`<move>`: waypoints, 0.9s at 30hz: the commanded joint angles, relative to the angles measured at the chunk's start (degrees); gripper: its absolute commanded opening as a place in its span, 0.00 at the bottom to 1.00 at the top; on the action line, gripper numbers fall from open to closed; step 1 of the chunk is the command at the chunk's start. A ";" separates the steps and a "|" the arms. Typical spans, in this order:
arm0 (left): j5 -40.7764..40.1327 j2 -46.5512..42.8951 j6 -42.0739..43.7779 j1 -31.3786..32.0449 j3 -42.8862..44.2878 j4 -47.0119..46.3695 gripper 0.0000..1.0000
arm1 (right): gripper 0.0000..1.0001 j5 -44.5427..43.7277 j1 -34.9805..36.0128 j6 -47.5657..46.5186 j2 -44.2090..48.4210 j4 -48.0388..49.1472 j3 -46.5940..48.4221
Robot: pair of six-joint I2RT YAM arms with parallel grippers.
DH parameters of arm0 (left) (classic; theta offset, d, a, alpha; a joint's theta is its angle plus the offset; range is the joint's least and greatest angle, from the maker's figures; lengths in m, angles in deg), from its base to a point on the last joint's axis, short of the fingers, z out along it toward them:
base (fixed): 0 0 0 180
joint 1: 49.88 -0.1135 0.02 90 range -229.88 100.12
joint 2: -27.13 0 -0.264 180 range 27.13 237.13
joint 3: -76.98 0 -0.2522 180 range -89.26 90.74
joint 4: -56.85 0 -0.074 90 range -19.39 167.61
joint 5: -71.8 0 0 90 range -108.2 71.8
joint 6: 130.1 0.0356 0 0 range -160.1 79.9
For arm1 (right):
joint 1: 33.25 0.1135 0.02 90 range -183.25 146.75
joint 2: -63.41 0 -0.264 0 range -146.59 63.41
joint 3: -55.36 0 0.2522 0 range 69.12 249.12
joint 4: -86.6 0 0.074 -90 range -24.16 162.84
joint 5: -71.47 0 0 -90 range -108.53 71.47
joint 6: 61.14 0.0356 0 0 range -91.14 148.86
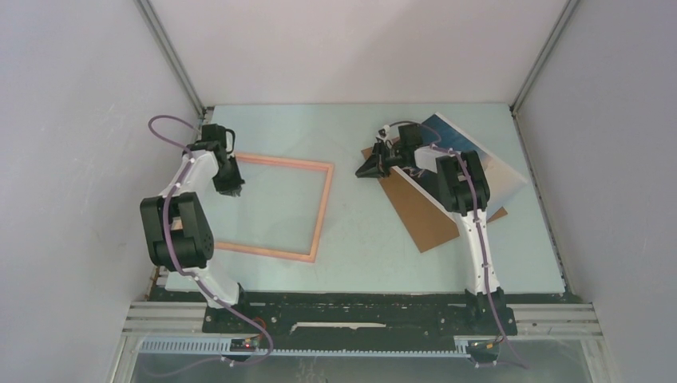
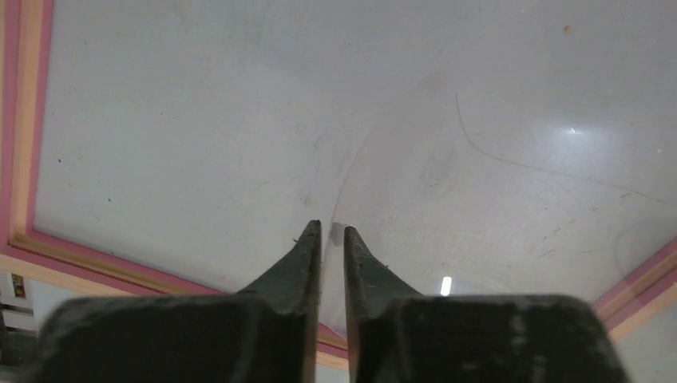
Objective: Put the photo into the frame
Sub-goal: Pick up the photo frame item at the center of the board.
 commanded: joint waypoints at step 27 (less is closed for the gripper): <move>-0.04 -49.23 -43.63 0.84 -40.39 -9.18 0.93 | 0.00 -12.38 -5.86 34.29 27.89 77.40 -57.35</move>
